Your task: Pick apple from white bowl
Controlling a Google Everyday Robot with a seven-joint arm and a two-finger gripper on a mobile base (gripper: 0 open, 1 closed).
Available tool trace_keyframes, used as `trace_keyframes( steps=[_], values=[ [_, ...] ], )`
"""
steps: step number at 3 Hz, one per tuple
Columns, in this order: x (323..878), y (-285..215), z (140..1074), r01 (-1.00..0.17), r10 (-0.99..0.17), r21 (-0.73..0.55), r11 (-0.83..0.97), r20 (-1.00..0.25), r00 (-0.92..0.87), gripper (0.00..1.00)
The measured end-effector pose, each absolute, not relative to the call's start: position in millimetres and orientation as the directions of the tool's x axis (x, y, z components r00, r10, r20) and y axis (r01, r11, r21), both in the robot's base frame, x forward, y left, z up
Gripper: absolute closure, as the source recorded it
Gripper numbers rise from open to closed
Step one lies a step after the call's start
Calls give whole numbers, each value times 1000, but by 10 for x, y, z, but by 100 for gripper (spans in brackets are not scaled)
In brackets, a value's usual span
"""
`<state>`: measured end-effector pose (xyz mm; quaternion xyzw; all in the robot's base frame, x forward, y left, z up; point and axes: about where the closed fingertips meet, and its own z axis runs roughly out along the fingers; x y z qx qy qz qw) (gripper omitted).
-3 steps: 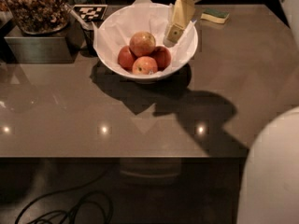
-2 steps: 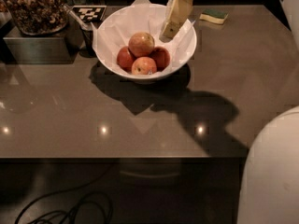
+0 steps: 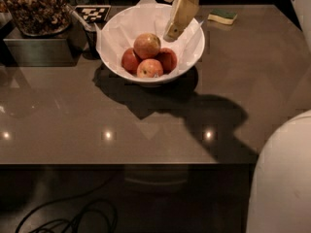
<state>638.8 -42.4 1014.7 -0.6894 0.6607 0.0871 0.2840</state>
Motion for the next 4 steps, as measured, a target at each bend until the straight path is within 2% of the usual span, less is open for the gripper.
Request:
trace_keyframes(
  steps=[3, 4],
  values=[
    [6729, 56, 9852, -972, -840, -234, -37, -520, 157, 16],
    [6790, 49, 9764, -977, -826, -214, -22, -547, 139, 17]
  ],
)
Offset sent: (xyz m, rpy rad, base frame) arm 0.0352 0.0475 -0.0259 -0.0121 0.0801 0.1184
